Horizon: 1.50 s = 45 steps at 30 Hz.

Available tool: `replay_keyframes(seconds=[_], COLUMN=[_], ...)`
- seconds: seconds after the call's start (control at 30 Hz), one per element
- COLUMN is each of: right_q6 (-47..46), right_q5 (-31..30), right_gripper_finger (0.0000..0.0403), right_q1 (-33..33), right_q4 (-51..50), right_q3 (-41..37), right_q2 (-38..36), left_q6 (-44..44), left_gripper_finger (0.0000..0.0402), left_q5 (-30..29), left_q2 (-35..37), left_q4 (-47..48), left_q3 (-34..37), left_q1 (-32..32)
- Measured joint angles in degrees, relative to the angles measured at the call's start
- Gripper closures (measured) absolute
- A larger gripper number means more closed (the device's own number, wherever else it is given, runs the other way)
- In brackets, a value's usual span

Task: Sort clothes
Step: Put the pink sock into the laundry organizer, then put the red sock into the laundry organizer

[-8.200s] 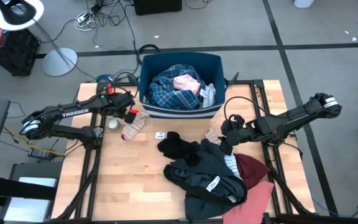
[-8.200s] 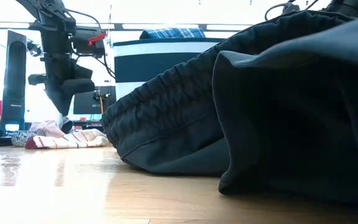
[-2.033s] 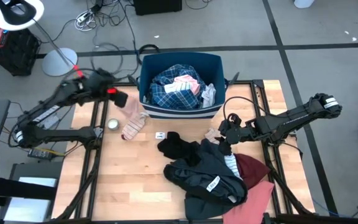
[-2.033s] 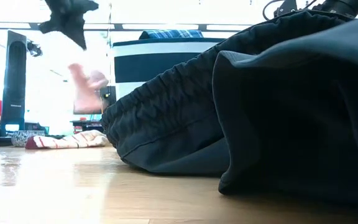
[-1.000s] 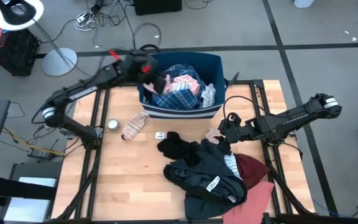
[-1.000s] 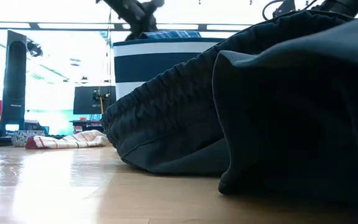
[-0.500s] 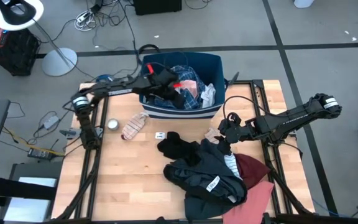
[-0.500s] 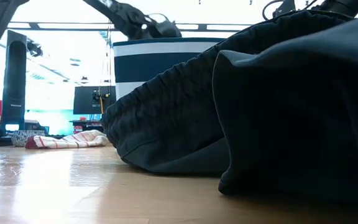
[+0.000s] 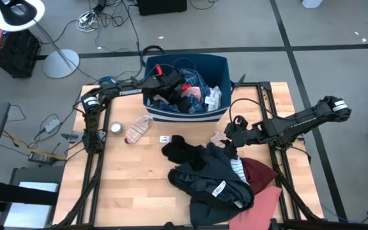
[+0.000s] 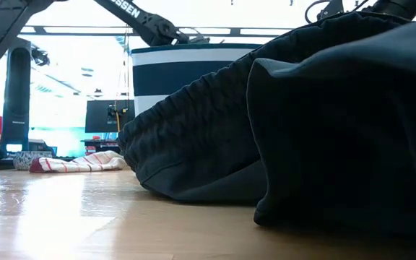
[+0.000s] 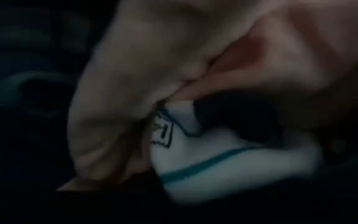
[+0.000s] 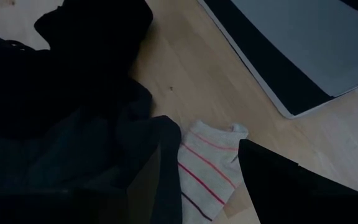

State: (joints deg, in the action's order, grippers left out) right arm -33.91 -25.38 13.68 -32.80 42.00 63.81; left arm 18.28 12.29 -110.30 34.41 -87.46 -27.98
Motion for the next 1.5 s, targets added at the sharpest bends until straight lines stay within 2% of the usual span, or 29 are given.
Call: replay_keyframes(seconds=[0.13, 0.37, 0.63, 0.87, 0.97, 1.1, 1.2, 1.33, 1.5], right_q6=[0.0, 0.1, -0.3, -0.4, -0.4, -0.5, -0.5, -0.5, -0.5], right_q5=[0.0, 0.1, 0.1, 0.1, 0.1, 0.1, 0.1, 0.1, 0.1], right_gripper_finger=[0.0186, 0.0186, 0.0186, 0.0186, 0.0186, 0.0186, 0.0186, 0.0186, 0.0186], right_q1=[0.0, 0.0, 0.0, 0.0, 0.0, 0.0, 0.0, 0.0, 0.0], right_q4=[-0.1, -1.3, -1.5, -1.6, -1.6, -1.6, -1.4, -0.6, 0.0], right_q3=[0.0, 0.0, 0.0, 0.0, 0.0, 0.0, 0.0, 0.0, 0.0], right_q2=[0.0, 0.0, 0.0, 0.0, 0.0, 0.0, 0.0, 0.0, 0.0], left_q6=[-3.0, -7.6, -8.8, -2.9, 1.2, 7.7, 12.3, 15.5, 19.8], left_gripper_finger=[0.0291, 0.0291, 0.0291, 0.0291, 0.0291, 0.0291, 0.0291, 0.0291, 0.0291], left_q5=[-0.4, -3.6, -13.9, -25.0, -29.4, -33.4, -33.6, -31.9, -29.4], left_q2=[1.4, 8.4, 23.0, 35.0, 39.8, 47.0, 51.3, 55.1, 54.9], left_q4=[7.9, 13.7, 23.7, 33.3, 36.1, 35.8, 34.6, 26.7, 16.2], left_q3=[-5.5, -10.7, -11.3, -9.4, -4.7, 5.6, 15.5, 29.2, 43.2], left_q1=[0.1, 2.7, 5.9, 12.6, 16.2, 19.2, 19.5, 19.5, 18.9])
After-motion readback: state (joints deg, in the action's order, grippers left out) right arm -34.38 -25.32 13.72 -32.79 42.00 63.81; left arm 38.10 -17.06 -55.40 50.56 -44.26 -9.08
